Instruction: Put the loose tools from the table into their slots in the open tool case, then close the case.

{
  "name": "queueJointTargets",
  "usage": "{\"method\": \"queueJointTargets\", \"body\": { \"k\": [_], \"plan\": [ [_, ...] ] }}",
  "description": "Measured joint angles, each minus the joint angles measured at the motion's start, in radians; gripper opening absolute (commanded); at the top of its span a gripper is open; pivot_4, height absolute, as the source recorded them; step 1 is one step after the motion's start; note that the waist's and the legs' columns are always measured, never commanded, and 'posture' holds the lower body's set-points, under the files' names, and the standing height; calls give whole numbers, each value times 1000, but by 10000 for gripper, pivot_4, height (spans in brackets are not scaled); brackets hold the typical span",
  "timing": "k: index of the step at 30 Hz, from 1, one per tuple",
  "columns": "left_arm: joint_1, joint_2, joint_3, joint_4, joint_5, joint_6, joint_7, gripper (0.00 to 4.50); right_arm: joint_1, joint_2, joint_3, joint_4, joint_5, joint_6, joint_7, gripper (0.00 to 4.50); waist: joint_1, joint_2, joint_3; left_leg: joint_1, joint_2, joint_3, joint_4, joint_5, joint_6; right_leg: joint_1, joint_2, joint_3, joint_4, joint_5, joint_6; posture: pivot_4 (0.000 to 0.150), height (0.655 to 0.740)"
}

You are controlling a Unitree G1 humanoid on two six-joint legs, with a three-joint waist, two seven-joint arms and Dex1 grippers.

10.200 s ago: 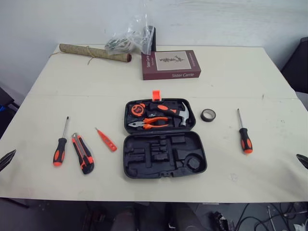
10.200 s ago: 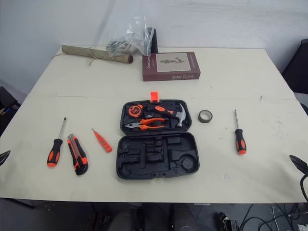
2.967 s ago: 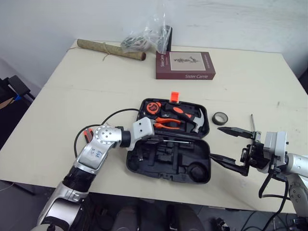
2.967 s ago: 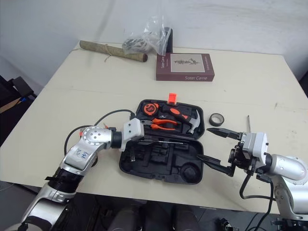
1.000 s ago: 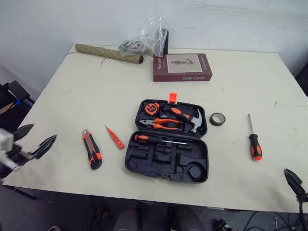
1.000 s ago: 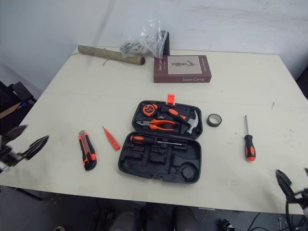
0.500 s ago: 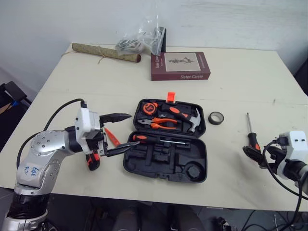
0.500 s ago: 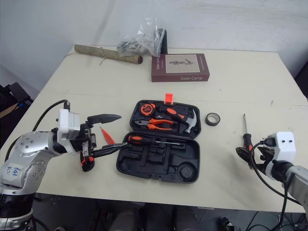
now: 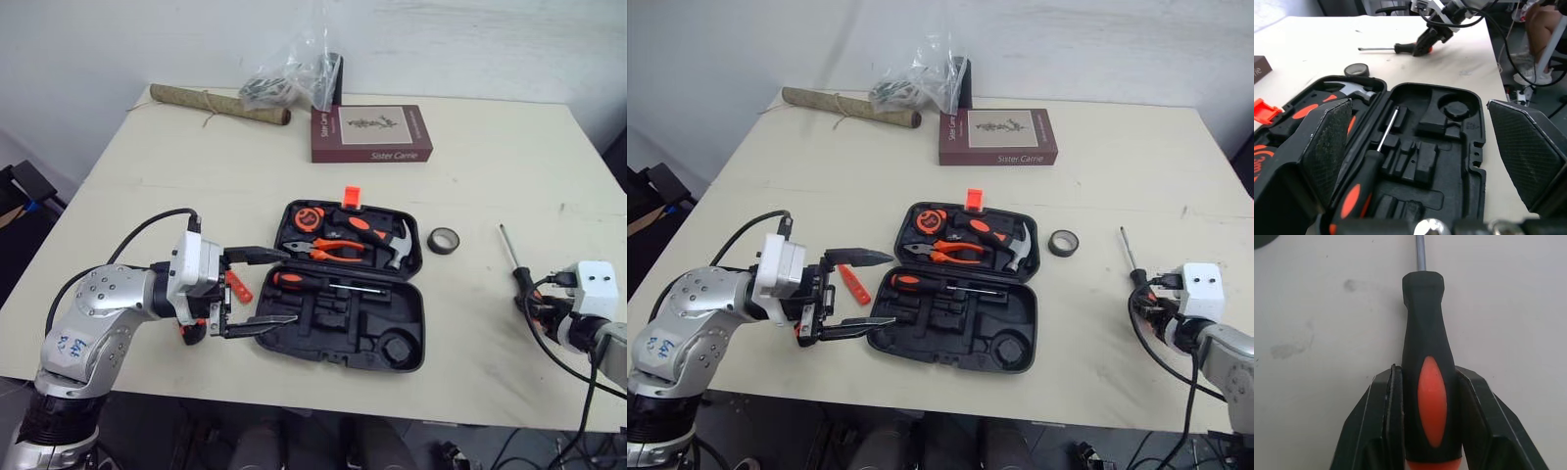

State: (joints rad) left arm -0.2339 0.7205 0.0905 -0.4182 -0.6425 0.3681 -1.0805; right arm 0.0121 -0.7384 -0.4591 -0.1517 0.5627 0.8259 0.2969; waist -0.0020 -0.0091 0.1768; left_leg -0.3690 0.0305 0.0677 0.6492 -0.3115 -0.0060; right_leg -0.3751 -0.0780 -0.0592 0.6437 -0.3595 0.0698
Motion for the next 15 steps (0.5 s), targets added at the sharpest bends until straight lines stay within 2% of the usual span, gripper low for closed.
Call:
{"method": "queueJointTargets", "body": {
  "k": [4,7,11,15],
  "plan": [
    [17,17,28,-12,-39,36,-3,45000,-16,28,-3,-27,-10,-239,168,10336,-9,3,1,0,0,1,-1,0,0,-1,1,1,1,0,0,1500,7400],
    [53,27,58,-20,-41,26,-17,45000,-77,-58,37,-129,40,-278,354,10336,-22,4,2,1,1,0,-1,0,-1,-1,1,0,0,0,0,1500,7400],
    [107,32,99,-47,-99,47,-27,45000,-196,-208,236,-272,101,-209,584,10336,-26,1,4,0,2,-1,-1,0,0,0,1,0,0,0,0,1500,7400],
    [145,52,138,-51,-87,16,-36,45000,-415,-241,494,-323,89,-75,664,10336,-25,0,5,0,1,-1,0,0,1,-1,-1,0,0,0,0,1500,7400]
  ]
}}
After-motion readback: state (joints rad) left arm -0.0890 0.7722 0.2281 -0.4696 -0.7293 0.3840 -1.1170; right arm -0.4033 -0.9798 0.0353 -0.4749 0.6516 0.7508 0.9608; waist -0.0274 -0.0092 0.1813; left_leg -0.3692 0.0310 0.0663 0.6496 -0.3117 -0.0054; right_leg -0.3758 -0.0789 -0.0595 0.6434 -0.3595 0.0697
